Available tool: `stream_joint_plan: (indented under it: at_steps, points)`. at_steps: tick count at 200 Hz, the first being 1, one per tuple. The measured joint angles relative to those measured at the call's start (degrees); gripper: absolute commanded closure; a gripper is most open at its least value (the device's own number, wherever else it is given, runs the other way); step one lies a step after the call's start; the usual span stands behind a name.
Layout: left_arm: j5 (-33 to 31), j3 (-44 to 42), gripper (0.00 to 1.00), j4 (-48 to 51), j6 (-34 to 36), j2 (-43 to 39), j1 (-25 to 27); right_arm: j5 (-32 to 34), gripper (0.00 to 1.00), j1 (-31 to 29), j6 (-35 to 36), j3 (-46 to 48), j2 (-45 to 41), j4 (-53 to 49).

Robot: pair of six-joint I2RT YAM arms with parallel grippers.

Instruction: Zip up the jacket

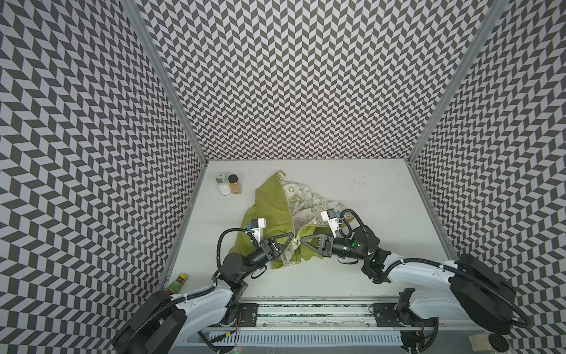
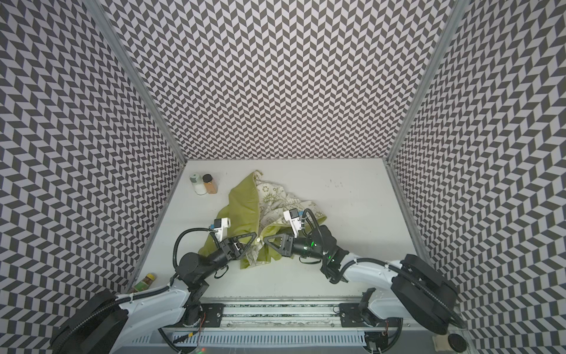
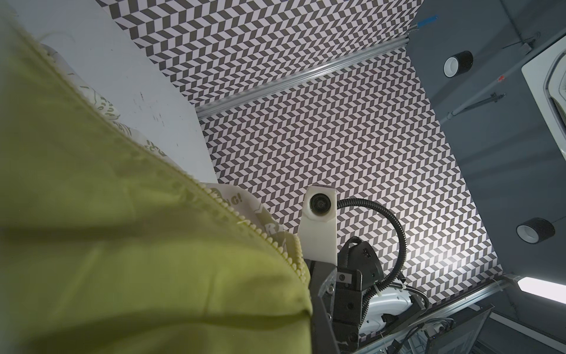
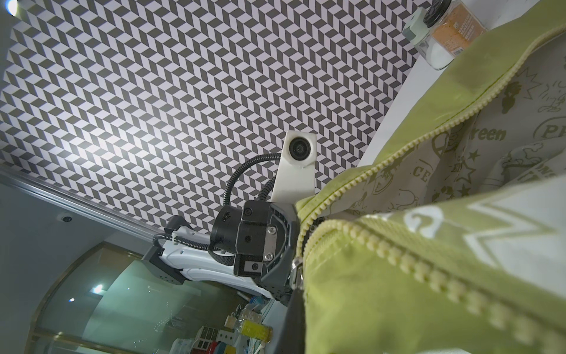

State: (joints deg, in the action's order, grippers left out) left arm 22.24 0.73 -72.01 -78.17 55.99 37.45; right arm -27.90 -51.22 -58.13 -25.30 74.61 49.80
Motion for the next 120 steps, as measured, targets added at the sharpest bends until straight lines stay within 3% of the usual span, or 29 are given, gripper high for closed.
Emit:
stream_joint_plan:
  at_steps: [120]
  points:
    - [-0.1,0.0,1.00,-2.1,-1.2,2.6,-0.9,-0.2,1.00,0.0,-0.2,0.0,1.6,2.5]
